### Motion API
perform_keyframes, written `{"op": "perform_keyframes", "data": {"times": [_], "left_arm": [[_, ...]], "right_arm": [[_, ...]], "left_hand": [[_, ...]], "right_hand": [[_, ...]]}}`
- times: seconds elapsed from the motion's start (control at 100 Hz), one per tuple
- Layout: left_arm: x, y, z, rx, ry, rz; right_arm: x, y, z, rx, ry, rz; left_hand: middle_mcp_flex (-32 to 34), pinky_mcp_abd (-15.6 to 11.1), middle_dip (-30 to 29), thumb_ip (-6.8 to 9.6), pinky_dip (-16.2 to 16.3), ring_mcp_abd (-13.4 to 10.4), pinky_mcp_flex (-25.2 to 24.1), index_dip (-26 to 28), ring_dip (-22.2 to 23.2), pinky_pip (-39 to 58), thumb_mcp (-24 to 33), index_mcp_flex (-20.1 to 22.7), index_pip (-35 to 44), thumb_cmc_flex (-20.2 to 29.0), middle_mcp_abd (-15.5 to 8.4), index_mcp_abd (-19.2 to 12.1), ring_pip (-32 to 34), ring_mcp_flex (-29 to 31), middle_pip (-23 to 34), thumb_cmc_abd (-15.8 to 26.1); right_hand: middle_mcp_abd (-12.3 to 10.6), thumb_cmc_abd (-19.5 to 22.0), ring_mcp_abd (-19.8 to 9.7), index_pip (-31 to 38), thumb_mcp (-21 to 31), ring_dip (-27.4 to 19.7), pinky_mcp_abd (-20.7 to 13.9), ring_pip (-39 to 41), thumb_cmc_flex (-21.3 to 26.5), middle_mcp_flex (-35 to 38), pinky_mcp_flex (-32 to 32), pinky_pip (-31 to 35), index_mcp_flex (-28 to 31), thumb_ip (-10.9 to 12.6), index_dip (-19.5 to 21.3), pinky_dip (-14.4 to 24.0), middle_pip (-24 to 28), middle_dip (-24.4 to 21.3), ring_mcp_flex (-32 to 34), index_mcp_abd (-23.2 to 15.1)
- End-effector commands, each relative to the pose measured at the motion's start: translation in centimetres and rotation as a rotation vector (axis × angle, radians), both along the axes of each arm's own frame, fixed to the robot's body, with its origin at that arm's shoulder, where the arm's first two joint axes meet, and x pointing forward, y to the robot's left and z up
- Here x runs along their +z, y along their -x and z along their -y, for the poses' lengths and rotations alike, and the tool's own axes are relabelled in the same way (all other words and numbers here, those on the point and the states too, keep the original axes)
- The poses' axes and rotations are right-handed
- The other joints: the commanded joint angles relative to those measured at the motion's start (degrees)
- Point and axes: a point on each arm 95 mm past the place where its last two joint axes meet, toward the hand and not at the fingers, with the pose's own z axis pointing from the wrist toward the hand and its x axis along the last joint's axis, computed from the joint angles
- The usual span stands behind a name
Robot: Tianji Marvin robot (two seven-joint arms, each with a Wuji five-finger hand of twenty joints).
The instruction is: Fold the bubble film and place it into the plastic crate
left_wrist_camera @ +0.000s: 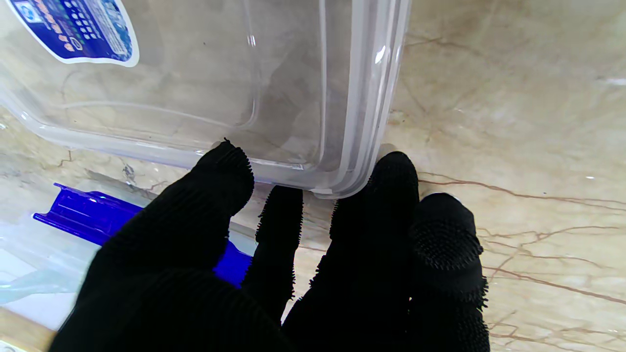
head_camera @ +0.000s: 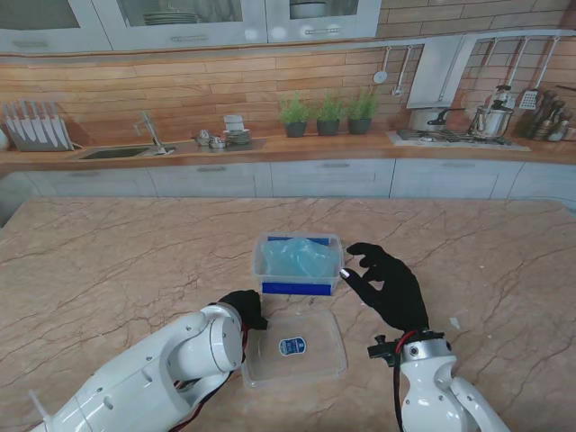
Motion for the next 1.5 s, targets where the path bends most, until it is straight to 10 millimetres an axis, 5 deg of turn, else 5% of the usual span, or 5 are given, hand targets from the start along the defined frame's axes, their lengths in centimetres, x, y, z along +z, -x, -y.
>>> {"op": "perform_keyframes", "data": {"times": [0.0, 0.45, 0.7, 1.18, 1.49], "left_arm": [[-1.1, 0.7, 0.4, -0.004, 0.007, -0.038], [-1.4, 0.9, 1.1, 0.020, 0.073, 0.012], [-0.7, 1.5, 0.4, 0.043, 0.123, 0.054], [0.6, 2.3, -1.2, 0.051, 0.231, 0.193], [1.9, 3.2, -4.0, 0.017, 0.252, 0.177]], "right_arm": [[0.0, 0.1, -0.1, -0.001, -0.008, -0.003], [-0.2, 0.0, 0.0, -0.001, -0.002, -0.007], [-0.3, 0.0, 0.2, -0.004, 0.000, -0.005], [-0.5, -0.1, 0.3, -0.002, 0.021, -0.011], [-0.6, 0.1, 0.6, -0.006, 0.101, -0.042]], "left_hand": [[-1.0, -0.2, -6.1, 0.43, 0.0, 2.2, 0.4, 0.2, -0.5, 3.6, -1.1, 0.8, 1.0, 2.2, -3.5, -0.5, 0.3, 0.4, -9.5, -0.3], [-2.8, 2.1, -7.5, 0.95, 0.1, 4.2, -2.8, -1.5, -1.9, 0.6, -4.6, 1.7, -5.7, -2.0, -2.7, 1.3, -2.3, -2.3, -11.5, 4.2], [-5.3, 5.4, -10.0, 2.53, 0.9, 7.0, -10.7, -2.4, -5.5, -7.0, -7.5, 1.5, -11.7, -4.2, -2.5, 1.9, -9.3, -8.7, -14.4, 8.6], [-7.8, 4.9, -11.0, 3.36, 0.0, 6.8, -19.2, -2.9, -7.6, -13.2, -10.2, -2.0, -14.6, -3.4, -3.2, 1.6, -14.3, -15.6, -15.5, 12.6], [-0.9, 6.7, -11.3, 3.59, 1.6, 8.9, -15.1, -5.7, -5.9, -11.0, -24.7, 2.4, -18.4, -0.1, -3.0, 1.1, -10.9, -11.9, -15.6, 20.7]], "right_hand": [[0.2, 2.1, 1.1, -1.1, -1.0, 0.6, -0.4, 1.1, 0.3, -0.6, -1.0, -0.9, 0.8, 2.0, 0.3, 1.3, 0.5, 0.1, -1.1, 0.5], [0.2, 2.2, 1.0, -1.1, -1.0, 0.6, -0.3, 1.1, 0.2, -0.6, -1.1, -0.9, 0.8, 2.0, 0.3, 1.3, 0.5, 0.1, -1.1, 0.4], [0.3, 2.1, 1.0, -1.1, -1.0, 0.6, -0.3, 1.1, 0.2, -0.6, -1.0, -0.8, 0.8, 2.0, 0.3, 1.3, 0.5, 0.1, -1.1, 0.4], [0.3, 2.2, 1.3, -0.9, -1.0, 1.0, 0.8, 1.6, 0.1, -0.1, -1.6, -0.3, 1.4, 2.0, 0.4, 1.8, 0.7, 0.2, -1.0, 0.4], [1.2, 0.7, 2.0, 1.1, -1.0, 1.8, 1.9, 3.0, 1.5, 2.7, -2.1, 0.4, 10.5, 1.6, 1.2, 2.1, 2.5, 1.3, -1.4, 1.1]]}}
